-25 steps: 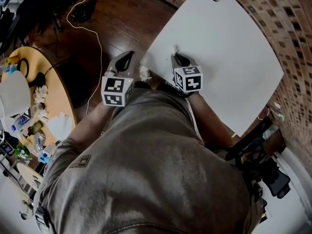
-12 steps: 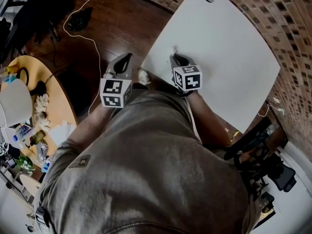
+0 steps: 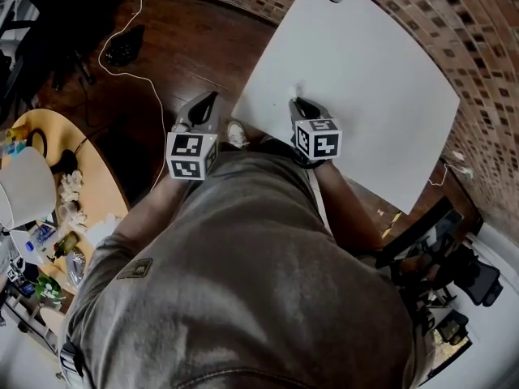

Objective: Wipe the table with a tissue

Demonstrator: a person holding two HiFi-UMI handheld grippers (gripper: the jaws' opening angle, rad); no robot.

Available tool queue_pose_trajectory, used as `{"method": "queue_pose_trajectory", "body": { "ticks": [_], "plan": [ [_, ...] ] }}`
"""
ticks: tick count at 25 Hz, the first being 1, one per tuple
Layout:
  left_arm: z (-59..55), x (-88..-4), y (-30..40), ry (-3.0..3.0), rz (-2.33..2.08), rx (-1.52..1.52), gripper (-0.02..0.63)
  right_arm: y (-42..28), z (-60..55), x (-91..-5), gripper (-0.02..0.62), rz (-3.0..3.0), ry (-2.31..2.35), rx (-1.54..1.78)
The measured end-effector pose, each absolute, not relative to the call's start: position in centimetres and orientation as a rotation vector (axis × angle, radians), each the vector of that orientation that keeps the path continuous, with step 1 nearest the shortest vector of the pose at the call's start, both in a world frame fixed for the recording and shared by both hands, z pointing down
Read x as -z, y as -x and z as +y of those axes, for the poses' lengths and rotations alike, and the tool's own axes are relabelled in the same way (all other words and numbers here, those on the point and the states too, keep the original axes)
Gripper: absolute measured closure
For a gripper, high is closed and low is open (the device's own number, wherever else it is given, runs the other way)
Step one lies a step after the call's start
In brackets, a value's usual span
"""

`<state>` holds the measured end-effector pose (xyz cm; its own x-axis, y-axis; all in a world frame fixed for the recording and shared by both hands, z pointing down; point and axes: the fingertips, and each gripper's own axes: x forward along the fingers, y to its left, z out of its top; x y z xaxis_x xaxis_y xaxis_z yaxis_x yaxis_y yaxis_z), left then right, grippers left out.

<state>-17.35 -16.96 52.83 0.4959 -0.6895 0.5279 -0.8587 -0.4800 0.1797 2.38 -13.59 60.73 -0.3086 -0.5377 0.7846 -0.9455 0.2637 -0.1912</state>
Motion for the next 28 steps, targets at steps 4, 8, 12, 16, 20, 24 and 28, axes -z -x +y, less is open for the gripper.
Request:
{"method": "queue_pose_trajectory", "body": {
  "ticks": [4, 8, 12, 16, 20, 24, 28],
  "plan": [
    [-16.7, -53.1, 17.4, -2.300, -1.279, -0.555, 0.604, -2.3, -12.8, -61.6, 0.531, -1.926, -1.336, -0.906],
    [-16.4, -53.1, 17.7, -2.287, -1.281, -0.562, 0.604, -2.1, -12.9, -61.3, 0.531, -1.931, -1.334, -0.896],
    [-15.8, -53.2, 17.8, -2.271, -1.275, -0.560, 0.604, -1.2, -12.6, -60.8, 0.531, -1.947, -1.307, -0.883],
    [-15.4, -54.1, 17.6, -2.255, -1.265, -0.578, 0.604, 0.5, -12.5, -61.7, 0.531, -1.980, -1.238, -0.884],
    [-15.1, -54.0, 18.1, -2.236, -1.284, -0.577, 0.604, 2.2, -12.7, -61.6, 0.531, -2.010, -1.187, -0.871],
    [-14.6, -54.0, 19.2, -2.208, -1.311, -0.596, 0.604, 4.3, -12.9, -61.4, 0.531, -2.048, -1.124, -0.857],
    [-14.5, -53.6, 19.9, -2.201, -1.338, -0.598, 0.604, 6.6, -13.0, -61.0, 0.531, -2.086, -1.061, -0.845]
  ]
}}
